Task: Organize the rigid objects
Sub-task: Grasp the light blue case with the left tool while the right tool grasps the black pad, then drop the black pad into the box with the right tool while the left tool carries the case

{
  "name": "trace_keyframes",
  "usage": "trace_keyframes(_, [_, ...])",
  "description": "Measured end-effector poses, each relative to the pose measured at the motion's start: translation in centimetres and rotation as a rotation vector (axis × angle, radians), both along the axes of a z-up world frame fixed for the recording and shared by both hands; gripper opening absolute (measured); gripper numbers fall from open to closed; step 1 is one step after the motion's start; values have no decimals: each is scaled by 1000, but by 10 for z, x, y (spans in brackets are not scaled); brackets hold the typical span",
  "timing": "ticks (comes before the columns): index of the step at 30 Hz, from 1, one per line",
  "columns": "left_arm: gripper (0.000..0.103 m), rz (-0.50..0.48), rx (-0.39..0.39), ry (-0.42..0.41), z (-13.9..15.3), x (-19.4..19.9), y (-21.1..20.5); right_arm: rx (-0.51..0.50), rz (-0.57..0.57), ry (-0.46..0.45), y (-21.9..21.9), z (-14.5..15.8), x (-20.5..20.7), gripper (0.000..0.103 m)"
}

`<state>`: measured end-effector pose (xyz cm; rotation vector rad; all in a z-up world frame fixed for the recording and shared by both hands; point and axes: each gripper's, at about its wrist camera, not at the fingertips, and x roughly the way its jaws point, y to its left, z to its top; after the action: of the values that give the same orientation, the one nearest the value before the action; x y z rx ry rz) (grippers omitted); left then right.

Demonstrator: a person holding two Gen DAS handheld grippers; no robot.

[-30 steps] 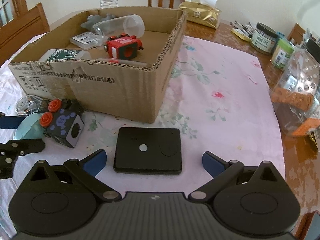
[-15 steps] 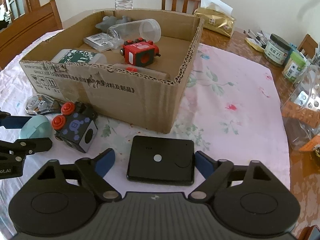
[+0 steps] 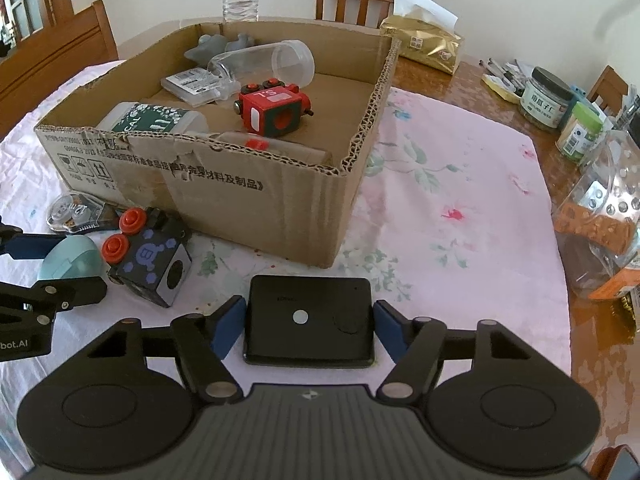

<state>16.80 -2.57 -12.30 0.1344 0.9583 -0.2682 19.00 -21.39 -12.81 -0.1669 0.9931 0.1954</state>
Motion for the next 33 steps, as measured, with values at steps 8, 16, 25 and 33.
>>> trace_keyframes(8, [52,-75,7,45,5,0,2,-38,34,2,-2,10,-4,74])
trace_keyframes(16, [52,-146,26,58,19,-2,8,-36,78,-1,-10,34,-7,74])
trace_keyframes(25, [52,-199,20,54,47,-2,15,-24,130,-71,-22,84,0,74])
trace_keyframes(33, [52,-178,5,76,72,5,18,19,208,-156,-10,111,46,74])
